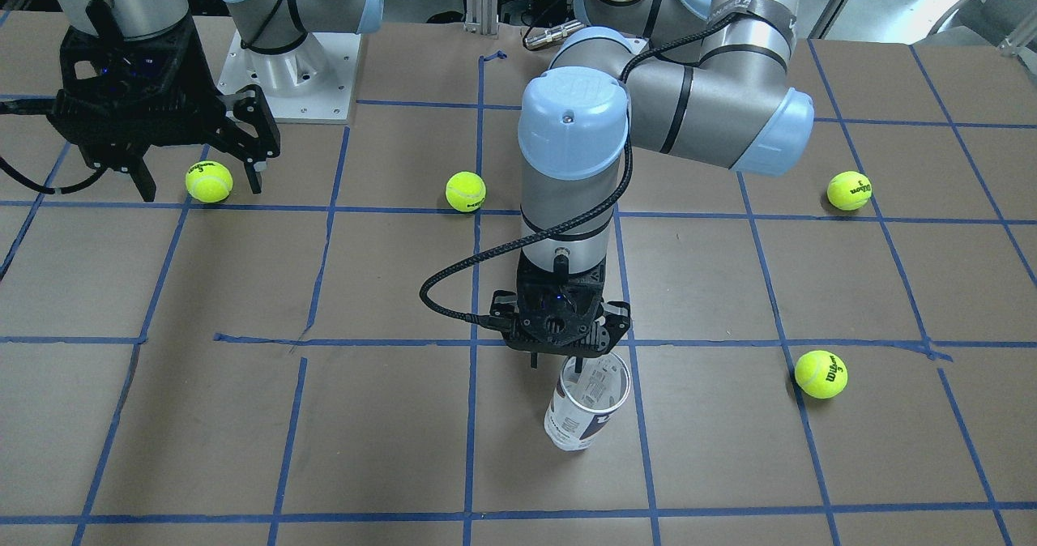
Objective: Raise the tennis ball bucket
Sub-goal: 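Swing the can upright with the left gripper and lower it onto the table, then open the left gripper and raise it away from the standing can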
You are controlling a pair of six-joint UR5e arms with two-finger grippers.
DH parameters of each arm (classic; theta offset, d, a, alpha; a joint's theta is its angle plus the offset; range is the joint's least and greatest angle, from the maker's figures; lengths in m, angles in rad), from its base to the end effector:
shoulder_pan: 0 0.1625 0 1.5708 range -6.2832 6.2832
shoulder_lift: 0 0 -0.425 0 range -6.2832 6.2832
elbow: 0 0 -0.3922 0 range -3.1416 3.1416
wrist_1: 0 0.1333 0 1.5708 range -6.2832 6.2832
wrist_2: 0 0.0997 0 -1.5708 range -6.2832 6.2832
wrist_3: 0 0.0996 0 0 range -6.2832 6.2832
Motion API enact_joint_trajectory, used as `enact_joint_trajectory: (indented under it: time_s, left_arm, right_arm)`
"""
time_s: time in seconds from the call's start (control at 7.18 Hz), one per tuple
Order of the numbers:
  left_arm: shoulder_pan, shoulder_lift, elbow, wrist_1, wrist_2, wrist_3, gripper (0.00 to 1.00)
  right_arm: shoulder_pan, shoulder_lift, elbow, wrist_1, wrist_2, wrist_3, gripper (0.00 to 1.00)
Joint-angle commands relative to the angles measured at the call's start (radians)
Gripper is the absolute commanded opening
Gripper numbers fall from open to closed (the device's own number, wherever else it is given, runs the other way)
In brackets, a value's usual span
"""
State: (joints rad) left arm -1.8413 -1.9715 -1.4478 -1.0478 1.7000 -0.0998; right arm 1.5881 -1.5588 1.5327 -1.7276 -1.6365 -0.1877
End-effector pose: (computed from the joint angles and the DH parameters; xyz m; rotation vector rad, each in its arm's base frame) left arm -0.2934 -0.6073 0.3747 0.2345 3.0247 -0.4037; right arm 0.1356 -0.5110 0.5181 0.3028 -3.0338 0.2701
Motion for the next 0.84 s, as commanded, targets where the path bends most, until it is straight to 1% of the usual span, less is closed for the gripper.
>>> enact_joint_trajectory:
  time_s: [0.0,0.14,0.42,0.56,0.7]
  left_arm:
    - [-0.009,0.07,0.032,-0.09,-0.003,-0.004,1.0]
    - [-0.012,0.132,0.038,-0.177,-0.005,-0.008,1.0]
    - [-0.001,0.305,0.021,-0.428,-0.092,-0.018,1.0]
    - [0.034,0.371,0.009,-0.551,-0.102,-0.015,1.0]
    - [0.109,0.423,-0.024,-0.604,-0.127,0.017,1.0]
  right_arm:
    - [0.001,-0.001,0.0,0.002,0.001,0.001,1.0]
    - [0.001,-0.001,0.0,0.002,0.0,-0.001,1.0]
    - [0.004,-0.001,0.001,0.002,0.004,-0.001,1.0]
    - [0.003,-0.001,0.001,0.002,0.004,-0.001,1.0]
    - [0.0,-0.001,0.0,0.002,0.001,-0.002,1.0]
